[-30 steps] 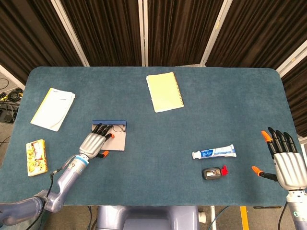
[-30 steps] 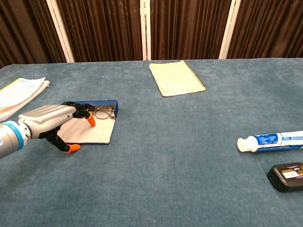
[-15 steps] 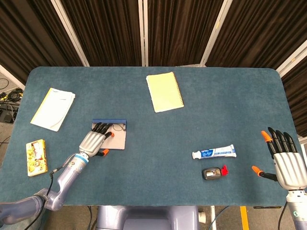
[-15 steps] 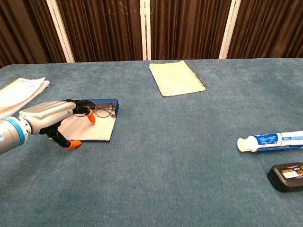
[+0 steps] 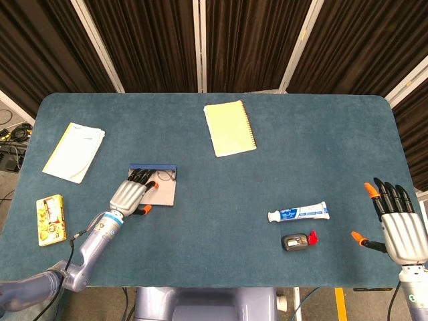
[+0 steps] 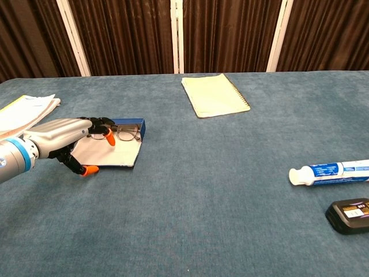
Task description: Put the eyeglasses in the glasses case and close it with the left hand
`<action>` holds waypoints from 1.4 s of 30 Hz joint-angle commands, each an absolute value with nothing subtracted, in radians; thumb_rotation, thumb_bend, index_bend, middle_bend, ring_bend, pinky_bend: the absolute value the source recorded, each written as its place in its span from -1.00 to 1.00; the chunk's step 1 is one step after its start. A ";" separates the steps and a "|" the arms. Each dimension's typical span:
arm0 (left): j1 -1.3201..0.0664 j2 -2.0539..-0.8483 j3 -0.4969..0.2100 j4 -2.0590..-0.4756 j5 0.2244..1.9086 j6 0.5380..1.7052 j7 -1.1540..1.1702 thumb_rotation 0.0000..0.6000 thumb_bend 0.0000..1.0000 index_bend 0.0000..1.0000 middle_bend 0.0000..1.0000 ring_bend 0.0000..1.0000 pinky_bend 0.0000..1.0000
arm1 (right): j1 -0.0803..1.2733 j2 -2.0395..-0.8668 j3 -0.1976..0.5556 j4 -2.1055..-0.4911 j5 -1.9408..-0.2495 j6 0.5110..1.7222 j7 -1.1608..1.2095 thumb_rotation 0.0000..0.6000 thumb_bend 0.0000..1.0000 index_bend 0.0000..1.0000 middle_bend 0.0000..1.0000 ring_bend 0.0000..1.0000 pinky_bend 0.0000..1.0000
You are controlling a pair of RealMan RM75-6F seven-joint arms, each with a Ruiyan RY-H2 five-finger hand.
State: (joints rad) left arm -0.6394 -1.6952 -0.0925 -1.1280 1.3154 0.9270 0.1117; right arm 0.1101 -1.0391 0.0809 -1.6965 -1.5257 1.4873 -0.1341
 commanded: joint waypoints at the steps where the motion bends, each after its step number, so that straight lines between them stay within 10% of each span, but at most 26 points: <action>1: -0.644 -1.691 -0.099 -1.129 1.314 0.928 0.117 1.00 0.05 -0.43 -1.00 -1.00 -1.00 | 0.110 -1.039 0.081 -1.696 -1.524 1.486 -0.134 1.00 -1.00 -1.00 -1.00 -1.00 -1.00; 13: -0.682 -1.699 -0.150 -1.099 1.259 0.888 0.132 1.00 0.05 -0.38 -1.00 -1.00 -1.00 | 0.112 -1.042 0.081 -1.693 -1.519 1.481 -0.139 1.00 -1.00 -1.00 -1.00 -1.00 -1.00; 27: -0.686 -1.721 -0.137 -1.048 1.270 0.873 0.070 1.00 0.09 0.10 -1.00 -1.00 -1.00 | 0.114 -1.046 0.080 -1.691 -1.517 1.477 -0.144 1.00 -1.00 -1.00 -1.00 -1.00 -1.00; 42: -0.622 -1.489 -0.086 -1.409 1.260 0.924 0.182 1.00 0.10 0.34 -1.00 -1.00 -1.00 | 0.111 -1.043 0.078 -1.695 -1.526 1.484 -0.143 1.00 -1.00 -1.00 -1.00 -1.00 -1.00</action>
